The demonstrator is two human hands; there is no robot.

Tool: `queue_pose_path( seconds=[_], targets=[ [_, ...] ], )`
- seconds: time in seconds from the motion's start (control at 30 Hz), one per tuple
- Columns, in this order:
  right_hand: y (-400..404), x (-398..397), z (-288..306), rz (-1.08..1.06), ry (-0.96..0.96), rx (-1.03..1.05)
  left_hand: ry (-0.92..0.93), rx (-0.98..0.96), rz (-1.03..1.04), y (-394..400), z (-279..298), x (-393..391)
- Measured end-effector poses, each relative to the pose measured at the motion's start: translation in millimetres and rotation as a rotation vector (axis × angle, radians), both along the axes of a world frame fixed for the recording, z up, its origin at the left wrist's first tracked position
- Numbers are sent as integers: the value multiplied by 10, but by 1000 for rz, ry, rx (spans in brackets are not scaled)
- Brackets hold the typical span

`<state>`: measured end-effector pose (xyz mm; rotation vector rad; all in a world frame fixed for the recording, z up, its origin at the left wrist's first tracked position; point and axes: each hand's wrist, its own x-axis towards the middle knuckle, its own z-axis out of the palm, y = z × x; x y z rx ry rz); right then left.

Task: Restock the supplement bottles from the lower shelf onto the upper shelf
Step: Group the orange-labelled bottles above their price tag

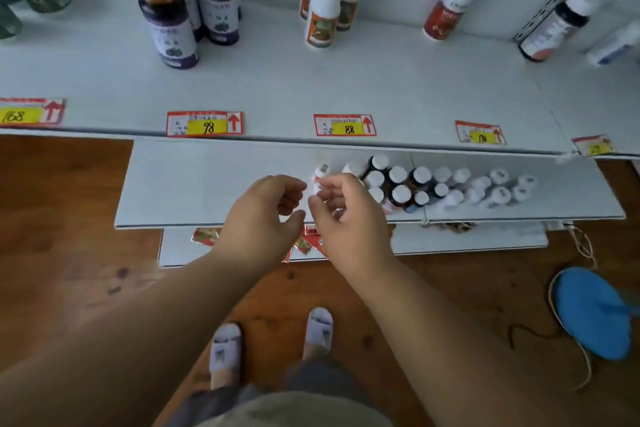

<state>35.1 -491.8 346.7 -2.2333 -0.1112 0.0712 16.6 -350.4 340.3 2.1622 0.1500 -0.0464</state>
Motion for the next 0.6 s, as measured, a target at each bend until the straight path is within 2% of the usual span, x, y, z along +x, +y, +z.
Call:
queue_pose_path(
  seconds=[0.33, 0.5, 0.6],
  targets=[
    [-465, 464, -1825, -126, 324, -69, 232, 15, 29, -356, -1726, 484],
    [-544, 739, -2693, -80, 437, -93, 290, 27, 71, -512, -2638, 695],
    [-575, 856, -3041, -62, 485, -88, 287, 95, 65, -643, -3028, 914]
  ],
)
